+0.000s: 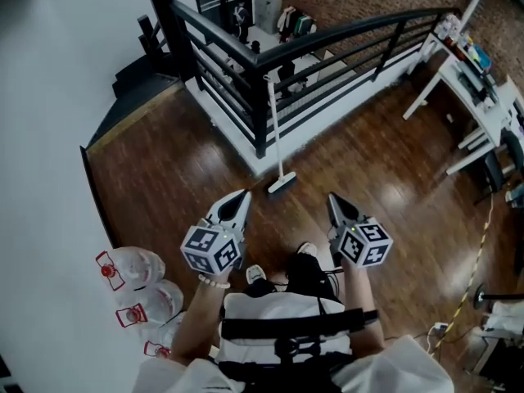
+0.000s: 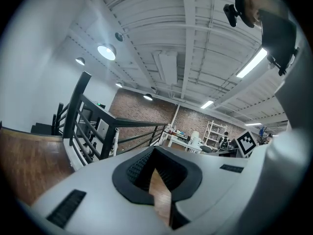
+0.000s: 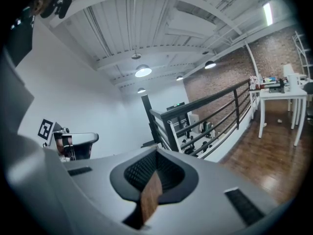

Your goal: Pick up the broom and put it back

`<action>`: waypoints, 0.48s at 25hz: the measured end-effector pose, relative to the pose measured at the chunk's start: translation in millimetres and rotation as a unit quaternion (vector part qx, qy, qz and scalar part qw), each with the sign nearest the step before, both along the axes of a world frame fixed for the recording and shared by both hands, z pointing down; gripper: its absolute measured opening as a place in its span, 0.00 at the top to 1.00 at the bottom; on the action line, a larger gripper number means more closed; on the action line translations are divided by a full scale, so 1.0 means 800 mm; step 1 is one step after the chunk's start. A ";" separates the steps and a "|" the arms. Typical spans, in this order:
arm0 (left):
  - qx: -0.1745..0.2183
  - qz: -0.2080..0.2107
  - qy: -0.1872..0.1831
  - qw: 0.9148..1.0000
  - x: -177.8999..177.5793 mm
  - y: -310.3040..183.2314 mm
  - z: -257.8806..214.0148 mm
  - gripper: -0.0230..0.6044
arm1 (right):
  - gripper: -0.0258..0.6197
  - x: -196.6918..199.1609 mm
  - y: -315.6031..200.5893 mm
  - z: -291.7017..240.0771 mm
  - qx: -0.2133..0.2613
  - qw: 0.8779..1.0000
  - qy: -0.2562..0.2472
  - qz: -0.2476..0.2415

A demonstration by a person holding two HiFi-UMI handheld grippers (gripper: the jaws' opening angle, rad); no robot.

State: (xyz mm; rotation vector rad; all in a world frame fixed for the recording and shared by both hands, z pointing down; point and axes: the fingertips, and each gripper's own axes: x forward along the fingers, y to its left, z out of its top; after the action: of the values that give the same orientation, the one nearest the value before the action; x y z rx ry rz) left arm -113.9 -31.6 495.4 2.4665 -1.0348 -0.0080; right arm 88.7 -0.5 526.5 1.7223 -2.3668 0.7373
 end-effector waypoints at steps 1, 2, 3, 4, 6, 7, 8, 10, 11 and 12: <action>-0.001 -0.001 0.000 1.000 0.007 -0.009 0.001 0.97 | 0.95 0.006 -0.012 0.001 0.000 1.000 -0.002 -0.002; -0.001 -0.003 0.000 1.000 0.015 -0.020 0.001 0.97 | 0.95 0.012 -0.025 0.002 0.000 1.000 -0.003 -0.005; -0.001 -0.006 -0.001 1.000 0.024 -0.032 0.002 0.97 | 0.95 0.019 -0.041 0.005 0.000 1.000 -0.004 -0.009; -0.001 -0.009 -0.001 1.000 0.034 -0.045 0.003 0.97 | 0.95 0.026 -0.058 0.007 0.000 1.000 -0.006 -0.014; -0.001 -0.019 -0.003 1.000 0.053 -0.073 0.004 0.97 | 0.95 0.041 -0.096 0.009 0.002 1.000 -0.009 -0.028; -0.002 -0.024 -0.003 1.000 0.062 -0.089 0.005 0.97 | 0.95 0.048 -0.115 0.009 0.003 0.999 -0.011 -0.035; -0.003 -0.031 -0.004 1.000 0.072 -0.104 0.005 0.97 | 0.95 0.056 -0.134 0.009 0.004 0.999 -0.012 -0.042; -0.004 -0.045 -0.007 0.999 0.093 -0.135 0.004 0.97 | 0.95 0.074 -0.172 0.007 0.007 0.998 -0.016 -0.056; -0.003 -0.051 -0.010 0.999 0.104 -0.151 0.002 0.97 | 0.95 0.084 -0.191 0.005 0.009 0.998 -0.017 -0.062; -0.002 -0.057 -0.013 0.998 0.116 -0.167 0.000 0.97 | 0.95 0.094 -0.209 0.003 0.010 0.997 -0.019 -0.068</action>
State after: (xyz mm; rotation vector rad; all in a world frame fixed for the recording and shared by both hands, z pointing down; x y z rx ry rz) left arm -21.5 -164.9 495.5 2.4064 -1.1847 -0.0112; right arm 163.9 -167.8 528.8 1.5499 -2.4948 0.7337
